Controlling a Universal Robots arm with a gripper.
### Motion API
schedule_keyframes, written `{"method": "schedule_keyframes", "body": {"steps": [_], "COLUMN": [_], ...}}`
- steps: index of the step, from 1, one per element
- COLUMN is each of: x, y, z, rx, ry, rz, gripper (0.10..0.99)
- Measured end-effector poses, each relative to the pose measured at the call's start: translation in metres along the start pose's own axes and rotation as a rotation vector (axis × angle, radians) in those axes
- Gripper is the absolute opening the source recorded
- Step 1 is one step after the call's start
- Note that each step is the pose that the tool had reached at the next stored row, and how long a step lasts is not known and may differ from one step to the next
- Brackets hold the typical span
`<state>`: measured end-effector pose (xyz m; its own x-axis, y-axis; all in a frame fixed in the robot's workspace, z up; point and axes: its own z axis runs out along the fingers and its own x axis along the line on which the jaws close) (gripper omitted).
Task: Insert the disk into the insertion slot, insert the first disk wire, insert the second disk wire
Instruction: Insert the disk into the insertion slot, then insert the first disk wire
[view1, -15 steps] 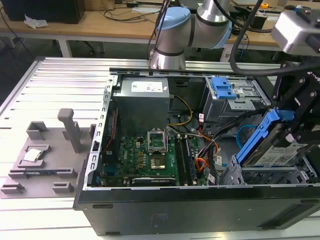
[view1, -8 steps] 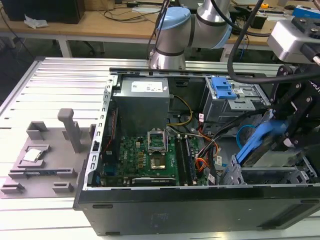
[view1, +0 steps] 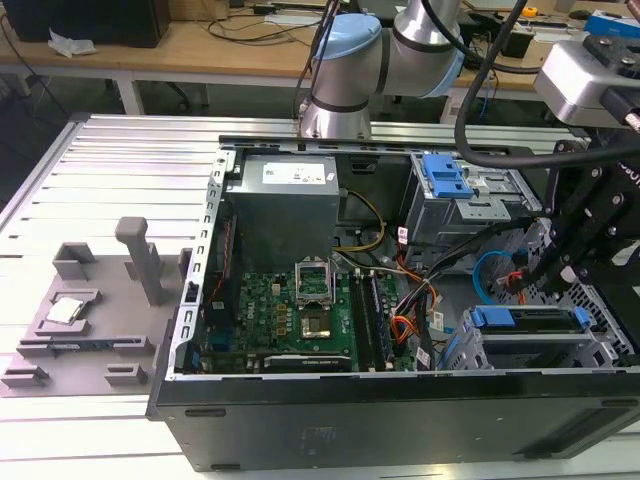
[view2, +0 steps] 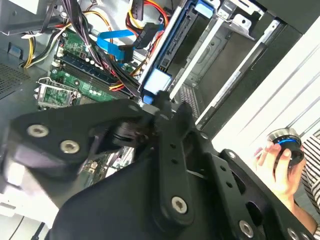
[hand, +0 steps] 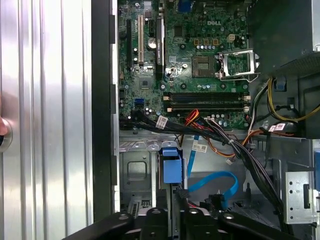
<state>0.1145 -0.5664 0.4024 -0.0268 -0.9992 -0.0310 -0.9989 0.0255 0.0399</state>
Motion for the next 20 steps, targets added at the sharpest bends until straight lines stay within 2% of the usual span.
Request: {"method": "schedule_keyframes", "body": {"steps": [2, 7, 9, 10, 11, 16, 20], "x": [0.0, 0.0, -0.0014, -0.0045, -0.0108, -0.0215, -0.0269], "y": [0.0, 0.0, -0.0105, -0.0144, -0.0198, -0.0261, -0.0274], "z": [0.0001, 0.0003, 0.0032, 0.0052, 0.0083, 0.0142, 0.0224], "rx": [0.0, 0.0, 0.0, -0.001, -0.001, -0.001, -0.002], "ry": [0.0, -0.0001, 0.0002, 0.0004, 0.0012, 0.0027, 0.0027], "rz": [0.0, 0.0, 0.0, 0.0, 0.0, 0.0, 0.001], "gripper": [0.106, 0.106, 0.106, 0.106, 0.106, 0.106, 0.106]}}
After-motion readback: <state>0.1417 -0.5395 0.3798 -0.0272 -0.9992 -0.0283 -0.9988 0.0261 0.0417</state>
